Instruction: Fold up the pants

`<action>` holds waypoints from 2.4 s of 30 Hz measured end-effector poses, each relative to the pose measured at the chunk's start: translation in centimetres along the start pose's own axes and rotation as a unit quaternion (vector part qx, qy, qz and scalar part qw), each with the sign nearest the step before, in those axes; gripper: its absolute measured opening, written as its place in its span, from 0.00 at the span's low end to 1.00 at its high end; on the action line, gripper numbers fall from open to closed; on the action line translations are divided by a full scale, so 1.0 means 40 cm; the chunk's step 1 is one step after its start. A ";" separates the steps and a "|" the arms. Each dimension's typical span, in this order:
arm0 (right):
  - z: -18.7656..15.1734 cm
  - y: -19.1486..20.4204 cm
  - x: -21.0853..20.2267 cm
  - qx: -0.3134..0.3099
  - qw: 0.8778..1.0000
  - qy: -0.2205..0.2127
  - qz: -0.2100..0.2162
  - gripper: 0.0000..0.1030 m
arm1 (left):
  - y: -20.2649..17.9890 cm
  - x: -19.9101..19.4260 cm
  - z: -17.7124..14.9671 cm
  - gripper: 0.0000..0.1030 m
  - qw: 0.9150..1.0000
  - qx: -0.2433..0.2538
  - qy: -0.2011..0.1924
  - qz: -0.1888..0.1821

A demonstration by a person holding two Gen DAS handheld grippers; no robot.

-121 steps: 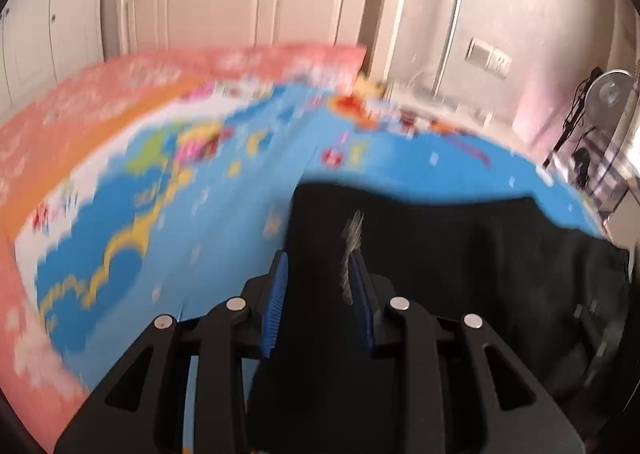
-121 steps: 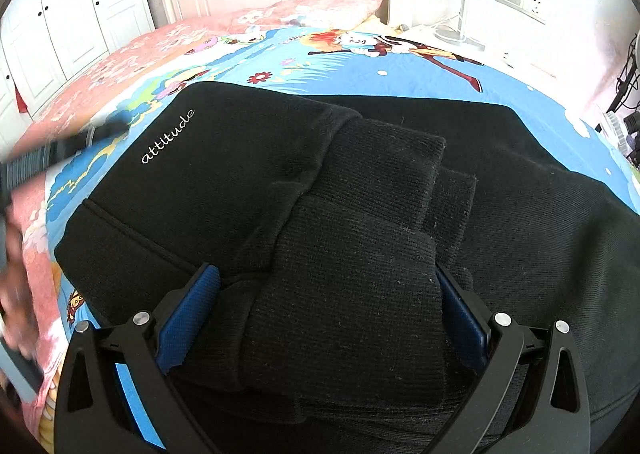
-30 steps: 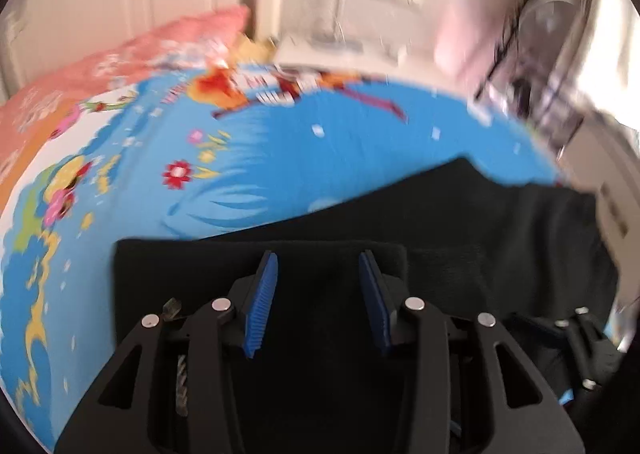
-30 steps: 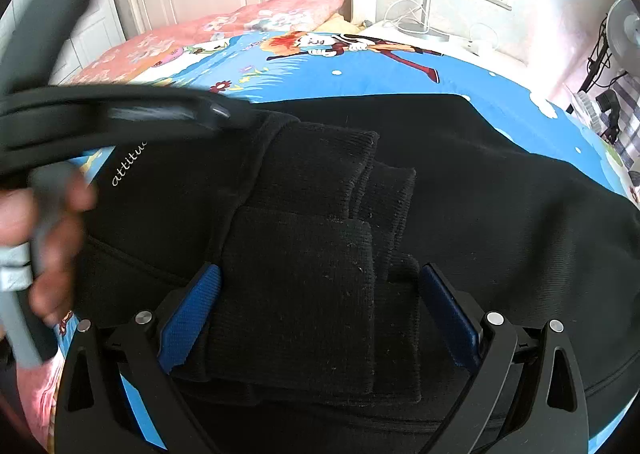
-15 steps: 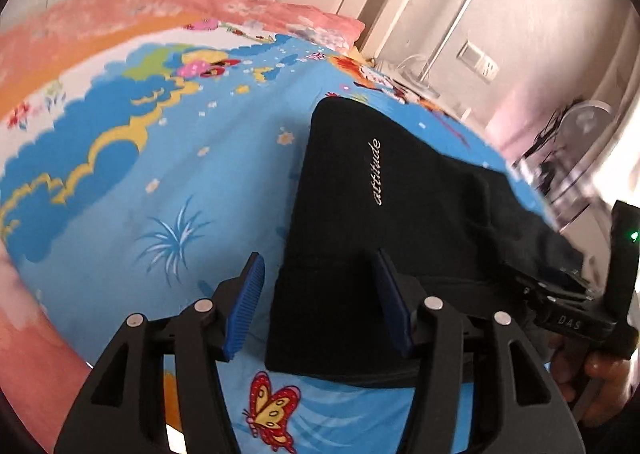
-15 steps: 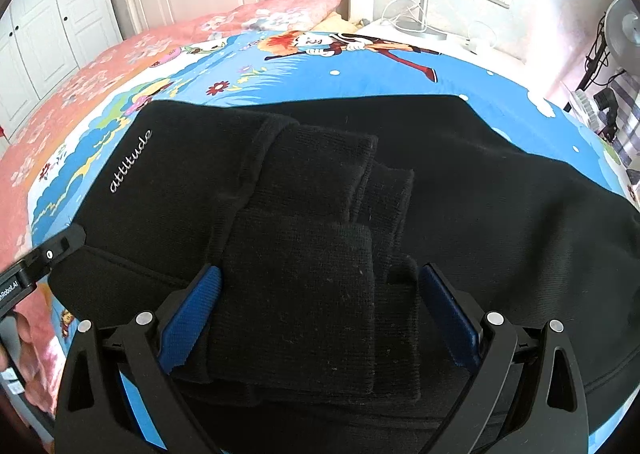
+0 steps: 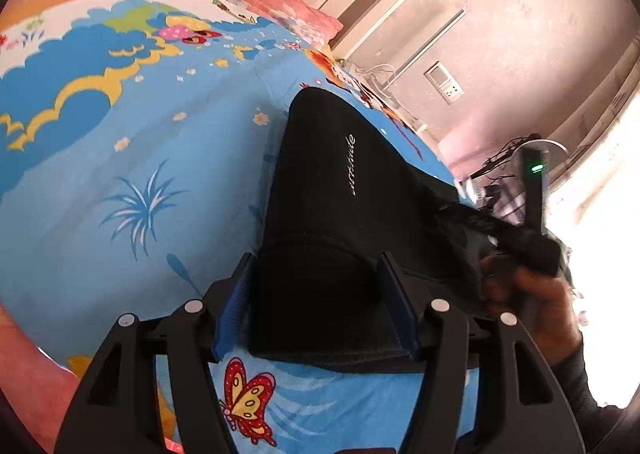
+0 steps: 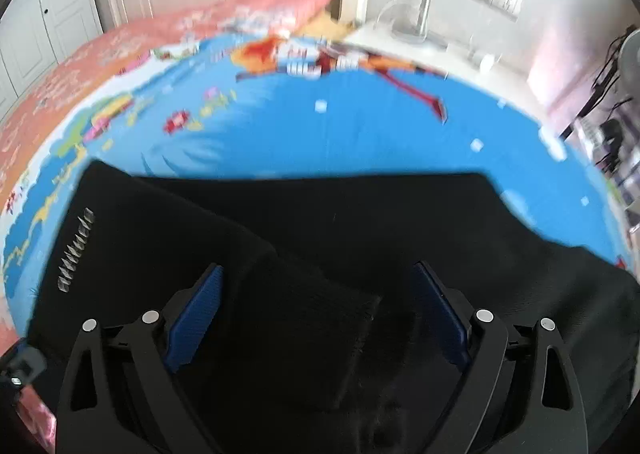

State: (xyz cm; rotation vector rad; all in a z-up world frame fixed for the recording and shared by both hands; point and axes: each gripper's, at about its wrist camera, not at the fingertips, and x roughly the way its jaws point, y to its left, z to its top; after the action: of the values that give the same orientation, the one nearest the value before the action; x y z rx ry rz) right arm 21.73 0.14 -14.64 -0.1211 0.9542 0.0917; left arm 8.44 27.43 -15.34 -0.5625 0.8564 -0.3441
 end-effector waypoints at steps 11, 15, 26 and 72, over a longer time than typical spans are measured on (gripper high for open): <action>-0.022 -0.018 0.013 0.010 1.000 -0.019 0.022 0.88 | -0.018 0.009 -0.010 0.61 1.000 0.013 0.004 -0.002; -0.021 -0.018 0.015 0.012 0.999 -0.020 0.026 0.88 | -0.003 -0.003 0.000 0.59 1.000 -0.004 0.001 -0.025; -0.022 -0.022 0.015 0.013 0.999 -0.021 0.032 0.88 | 0.008 0.013 -0.008 0.60 0.999 0.002 0.036 -0.038; 0.034 -0.665 -0.288 0.107 0.955 0.063 0.268 0.49 | -1.090 0.235 -0.378 0.34 0.771 0.616 -0.100 0.122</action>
State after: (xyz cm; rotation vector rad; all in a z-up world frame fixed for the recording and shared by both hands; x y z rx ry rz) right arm 19.70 -26.27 -2.76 0.3408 1.0981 0.4841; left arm -0.42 -17.21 -3.16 0.7386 0.3330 -0.5111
